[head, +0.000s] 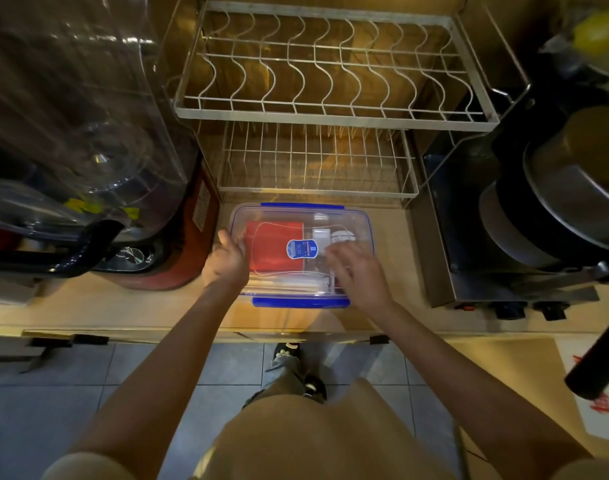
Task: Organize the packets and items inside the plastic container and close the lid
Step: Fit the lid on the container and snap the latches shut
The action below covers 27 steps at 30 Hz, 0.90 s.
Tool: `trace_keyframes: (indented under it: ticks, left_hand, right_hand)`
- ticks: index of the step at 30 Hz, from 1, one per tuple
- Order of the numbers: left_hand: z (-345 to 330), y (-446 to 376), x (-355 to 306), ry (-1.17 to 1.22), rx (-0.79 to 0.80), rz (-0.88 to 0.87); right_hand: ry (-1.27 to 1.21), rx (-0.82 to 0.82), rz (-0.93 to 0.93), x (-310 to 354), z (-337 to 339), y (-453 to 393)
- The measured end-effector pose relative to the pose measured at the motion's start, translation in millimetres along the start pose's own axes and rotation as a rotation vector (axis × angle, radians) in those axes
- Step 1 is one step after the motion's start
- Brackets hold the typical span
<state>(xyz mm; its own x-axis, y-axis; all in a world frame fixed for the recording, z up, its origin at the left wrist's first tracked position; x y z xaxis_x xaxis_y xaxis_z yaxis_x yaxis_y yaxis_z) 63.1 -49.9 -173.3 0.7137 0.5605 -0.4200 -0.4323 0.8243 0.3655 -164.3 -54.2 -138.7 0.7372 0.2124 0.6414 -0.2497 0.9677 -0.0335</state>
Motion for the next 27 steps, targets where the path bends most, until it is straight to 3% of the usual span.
trace_keyframes:
  ticks: [2,4,7,9,18,27]
  left_hand:
    - [1,-1,0,0.009,-0.033,0.01]
    - [1,-2,-1,-0.026,-0.042,-0.002]
    - [3,0,-3,-0.053,-0.056,-0.009]
    - [5,1,-5,-0.072,-0.062,-0.013]
    - [23,12,-19,-0.078,-0.037,-0.029]
    - [101,50,-62,-0.123,-0.082,-0.155]
  right_hand:
    - [0.072,-0.146,-0.179,-18,16,-7]
    - [0.032,-0.15,-0.429,-49,17,-10]
    - [-0.383,-0.07,-0.749,-79,1,-3]
    - [-0.671,-0.033,-0.842,-81,-9,3]
    - [-0.602,-0.033,-0.818,-68,28,-6]
    - [-0.613,-0.077,-0.567,-9,118,9]
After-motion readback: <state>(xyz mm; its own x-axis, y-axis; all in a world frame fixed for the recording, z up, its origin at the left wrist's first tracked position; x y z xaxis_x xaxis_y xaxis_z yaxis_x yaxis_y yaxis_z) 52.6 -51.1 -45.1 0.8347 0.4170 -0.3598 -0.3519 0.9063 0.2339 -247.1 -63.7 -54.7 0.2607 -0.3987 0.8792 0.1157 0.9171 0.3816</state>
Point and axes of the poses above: each hand's wrist, its own y-axis away from the middle knuckle, its own z-axis out of the back of the hand, x = y × z, the point moved 7 cm from there along -y, towards the middle knuckle, and after that the axes turned 1 degree about -z, right-handed, at the moved point
